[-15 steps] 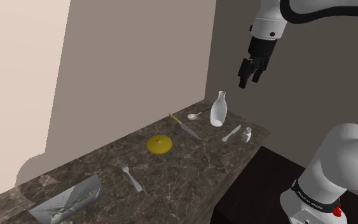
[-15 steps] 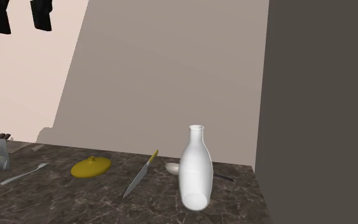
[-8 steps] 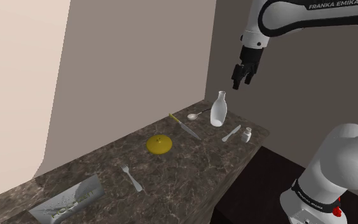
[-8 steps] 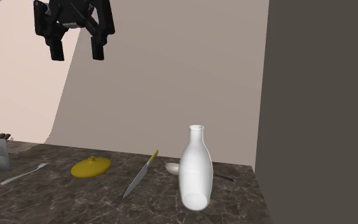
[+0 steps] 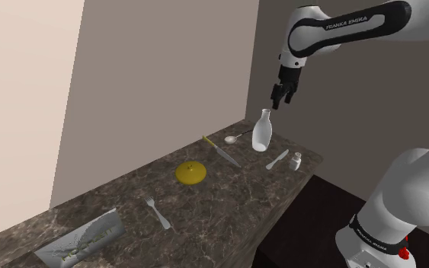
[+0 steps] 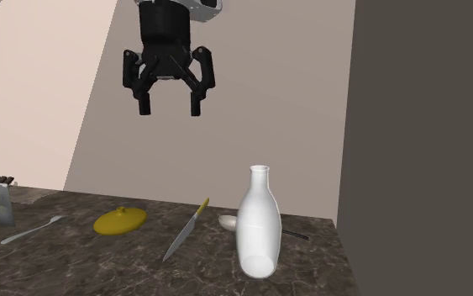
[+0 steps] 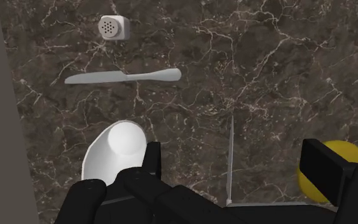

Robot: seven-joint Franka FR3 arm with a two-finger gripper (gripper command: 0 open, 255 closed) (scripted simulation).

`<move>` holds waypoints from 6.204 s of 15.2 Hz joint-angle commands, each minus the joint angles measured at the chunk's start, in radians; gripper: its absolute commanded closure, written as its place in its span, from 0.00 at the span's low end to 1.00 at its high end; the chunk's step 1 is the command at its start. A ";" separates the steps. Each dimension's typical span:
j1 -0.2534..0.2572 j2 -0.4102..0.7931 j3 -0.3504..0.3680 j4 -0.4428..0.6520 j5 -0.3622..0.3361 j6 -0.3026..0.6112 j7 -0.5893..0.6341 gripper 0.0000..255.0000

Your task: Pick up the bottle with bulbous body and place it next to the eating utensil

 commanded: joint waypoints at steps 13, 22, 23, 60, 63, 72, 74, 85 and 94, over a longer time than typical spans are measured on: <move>-0.069 0.507 -0.120 0.326 0.107 0.130 -0.283 0.00; -0.101 0.645 -0.118 0.379 0.151 0.201 -0.340 0.00; -0.101 0.651 -0.118 0.372 0.153 0.213 -0.342 0.00; -0.096 0.572 -0.128 0.520 0.121 -0.009 -0.321 1.00; -0.096 0.566 -0.129 0.552 0.118 -0.048 -0.319 1.00; -0.099 0.560 -0.131 0.665 0.115 -0.166 -0.317 1.00; -0.100 0.561 -0.132 0.694 0.115 -0.194 -0.317 1.00; -0.113 0.590 -0.135 0.882 0.124 -0.354 -0.320 1.00; -0.136 0.651 -0.139 1.094 0.145 -0.507 -0.327 1.00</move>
